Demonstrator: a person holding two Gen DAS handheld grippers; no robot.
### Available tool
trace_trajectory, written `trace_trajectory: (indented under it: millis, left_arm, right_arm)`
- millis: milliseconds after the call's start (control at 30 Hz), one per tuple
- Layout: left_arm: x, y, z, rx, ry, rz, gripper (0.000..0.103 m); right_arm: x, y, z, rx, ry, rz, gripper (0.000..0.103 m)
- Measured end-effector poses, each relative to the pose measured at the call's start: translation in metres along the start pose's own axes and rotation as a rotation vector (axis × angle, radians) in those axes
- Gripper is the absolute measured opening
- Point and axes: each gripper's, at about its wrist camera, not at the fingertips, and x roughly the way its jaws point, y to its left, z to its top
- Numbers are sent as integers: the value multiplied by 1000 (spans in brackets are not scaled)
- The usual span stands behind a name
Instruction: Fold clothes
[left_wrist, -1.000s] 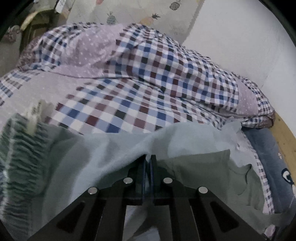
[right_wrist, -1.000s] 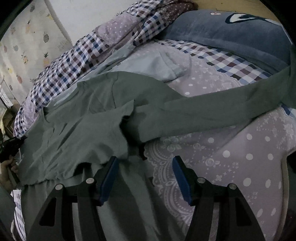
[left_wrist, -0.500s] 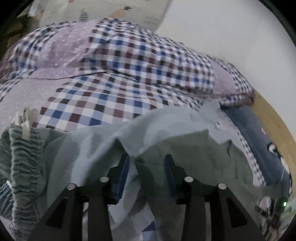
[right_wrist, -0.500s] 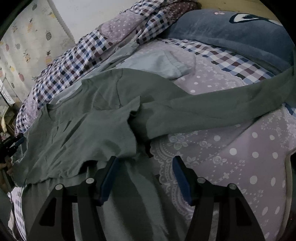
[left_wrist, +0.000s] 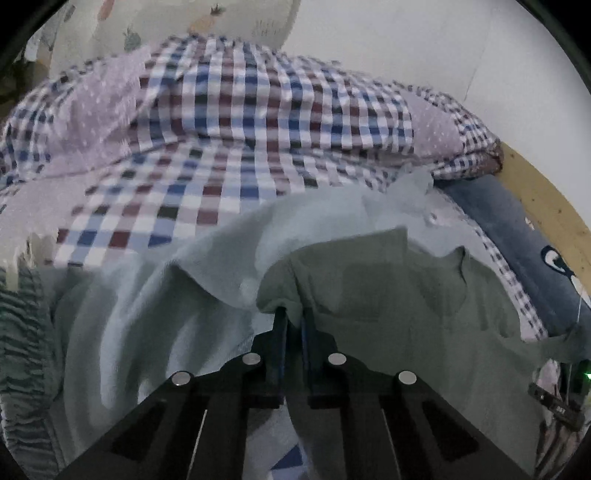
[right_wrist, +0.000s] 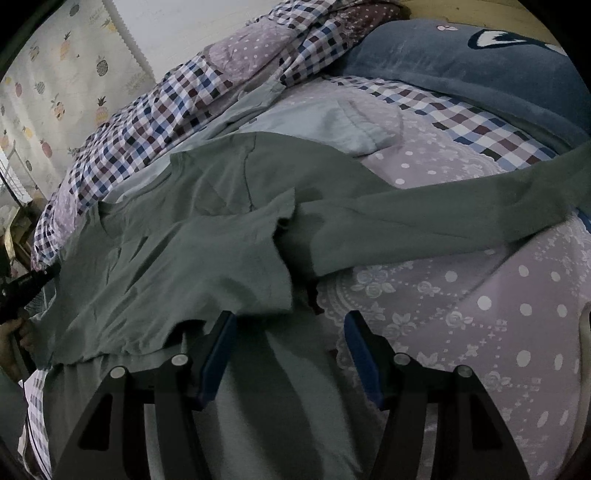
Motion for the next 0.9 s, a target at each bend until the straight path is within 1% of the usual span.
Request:
trace_trajectory:
  millis: [100,133,167,200,267,300,333,467,533,567,600,633,667,700,767,900]
  left_arm:
    - [-13,4,8,-64,-81,31,3]
    - [-16,7,10,-77,-97,72,3]
    - [-13,9,11,-77,-88,122,2]
    - [-7,11,11,-72,-63,168,1]
    - [7,18,6,-63,3,229,1]
    - [11,19,3,-57,23,242,2]
    - [12,18,2,-47,28,249,2]
    - [6,12,3,-27,24,274,4]
    - [-2,6,9,-18,11,303,5]
    - [-8,3,12,-15,-3,312,16]
    - [-16,-1,15,-15,-23,316,33]
    - [-25,-5,18,-12,-53,309,43]
    - [-34,-11,20,-8,-92,296,59]
    - [-42,-18,22,3,-124,286,65]
    - [-51,-39,26,49,-159,257,67]
    - [-43,-99,26,134,-136,146,67]
  right_arm:
    - [0,1,0,-6,-2,-3,64]
    - [0,2,0,-8,-1,-4,64]
    - [1,2,0,-10,1,-5,64]
    - [2,2,0,-12,4,-6,64]
    - [3,1,0,-11,9,-6,64]
    - [3,1,0,-11,12,-6,64]
    - [4,0,0,-10,14,-6,64]
    - [4,-2,0,-2,20,-3,64]
    - [4,-3,1,3,20,0,64]
    - [3,-4,1,6,19,2,64]
    - [3,-5,1,11,18,3,64]
    - [2,-5,1,16,17,5,64]
    - [1,-6,1,21,15,7,64]
    - [-1,-7,1,26,11,9,64]
    - [-6,-11,2,39,-3,11,64]
    - [-19,-21,4,75,-41,18,64]
